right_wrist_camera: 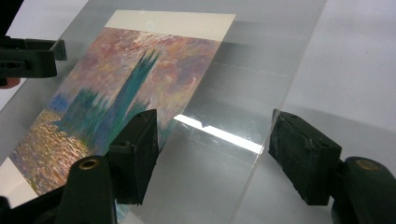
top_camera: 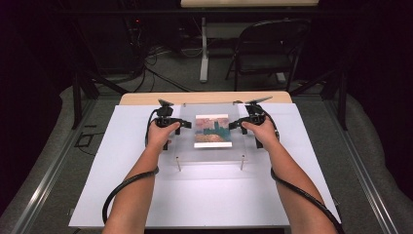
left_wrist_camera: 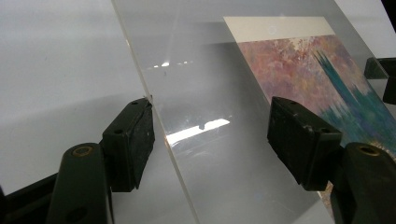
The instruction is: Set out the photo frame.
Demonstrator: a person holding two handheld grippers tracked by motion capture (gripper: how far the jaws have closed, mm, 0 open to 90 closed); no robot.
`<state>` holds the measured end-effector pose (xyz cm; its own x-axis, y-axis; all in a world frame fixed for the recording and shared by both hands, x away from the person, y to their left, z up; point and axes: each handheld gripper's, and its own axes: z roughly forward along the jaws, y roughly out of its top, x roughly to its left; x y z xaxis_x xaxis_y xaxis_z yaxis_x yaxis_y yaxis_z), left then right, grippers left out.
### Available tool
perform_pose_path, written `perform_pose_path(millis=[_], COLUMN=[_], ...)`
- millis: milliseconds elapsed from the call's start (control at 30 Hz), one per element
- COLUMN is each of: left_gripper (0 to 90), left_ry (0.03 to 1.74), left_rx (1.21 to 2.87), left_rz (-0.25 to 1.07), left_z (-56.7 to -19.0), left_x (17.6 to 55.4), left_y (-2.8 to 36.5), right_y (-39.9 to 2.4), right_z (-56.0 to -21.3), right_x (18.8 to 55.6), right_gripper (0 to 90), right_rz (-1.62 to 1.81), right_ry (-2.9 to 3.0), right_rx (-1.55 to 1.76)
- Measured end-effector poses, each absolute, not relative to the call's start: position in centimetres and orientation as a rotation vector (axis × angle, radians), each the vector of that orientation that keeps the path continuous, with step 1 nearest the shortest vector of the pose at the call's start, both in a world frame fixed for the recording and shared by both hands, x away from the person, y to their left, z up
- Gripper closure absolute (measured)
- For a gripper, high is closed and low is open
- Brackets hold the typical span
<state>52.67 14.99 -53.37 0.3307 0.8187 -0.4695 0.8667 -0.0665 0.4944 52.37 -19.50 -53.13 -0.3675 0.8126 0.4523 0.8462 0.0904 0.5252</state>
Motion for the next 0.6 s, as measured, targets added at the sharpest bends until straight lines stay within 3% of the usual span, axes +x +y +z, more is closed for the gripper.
perform_pose_path(millis=[600], left_gripper=[35.3], left_ry=[1.507], left_rx=[1.872], left_rz=[-0.148], left_z=[-53.36], left_x=[53.15], left_y=[15.30], right_y=[-19.73], right_z=[-53.29], right_x=[52.60], right_gripper=[34.1], right_rz=[-1.167], right_ry=[-2.274], right_rx=[-1.723])
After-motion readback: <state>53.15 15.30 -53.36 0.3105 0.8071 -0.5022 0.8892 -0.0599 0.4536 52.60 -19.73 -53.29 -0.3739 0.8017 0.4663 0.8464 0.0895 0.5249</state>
